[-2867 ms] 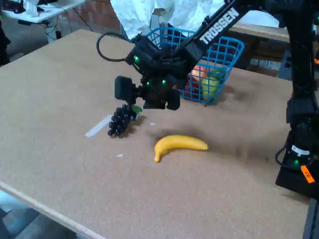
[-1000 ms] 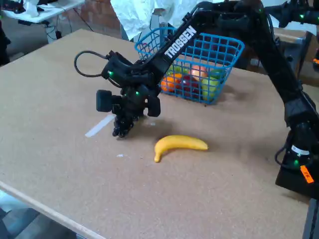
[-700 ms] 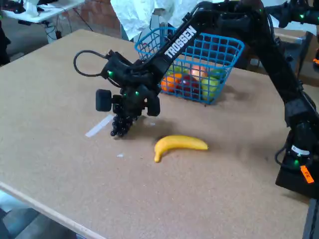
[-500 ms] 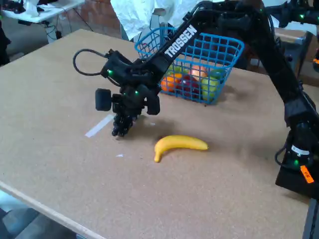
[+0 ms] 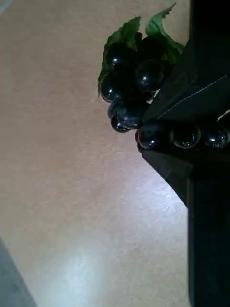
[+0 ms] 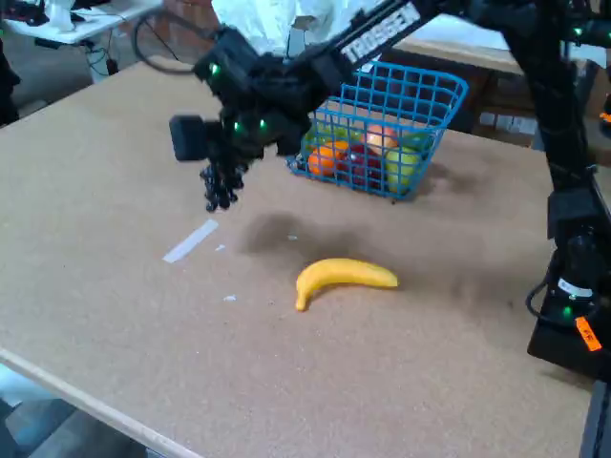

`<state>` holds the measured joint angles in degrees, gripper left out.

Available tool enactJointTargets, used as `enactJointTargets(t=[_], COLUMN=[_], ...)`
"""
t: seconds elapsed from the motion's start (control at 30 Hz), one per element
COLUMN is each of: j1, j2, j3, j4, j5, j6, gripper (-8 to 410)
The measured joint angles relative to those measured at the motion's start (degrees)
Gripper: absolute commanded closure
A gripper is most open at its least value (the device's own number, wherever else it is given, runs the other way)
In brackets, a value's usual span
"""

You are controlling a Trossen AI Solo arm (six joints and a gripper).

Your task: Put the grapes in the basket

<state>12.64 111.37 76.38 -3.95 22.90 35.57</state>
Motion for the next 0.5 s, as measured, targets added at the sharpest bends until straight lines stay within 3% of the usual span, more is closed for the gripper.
enactJointTargets(t=[0.5], j1=[0.22], j2=[-11.34], j3=[0.00], j4=[1.31], j5=[10.43], j6=[-24.63], gripper=[402])
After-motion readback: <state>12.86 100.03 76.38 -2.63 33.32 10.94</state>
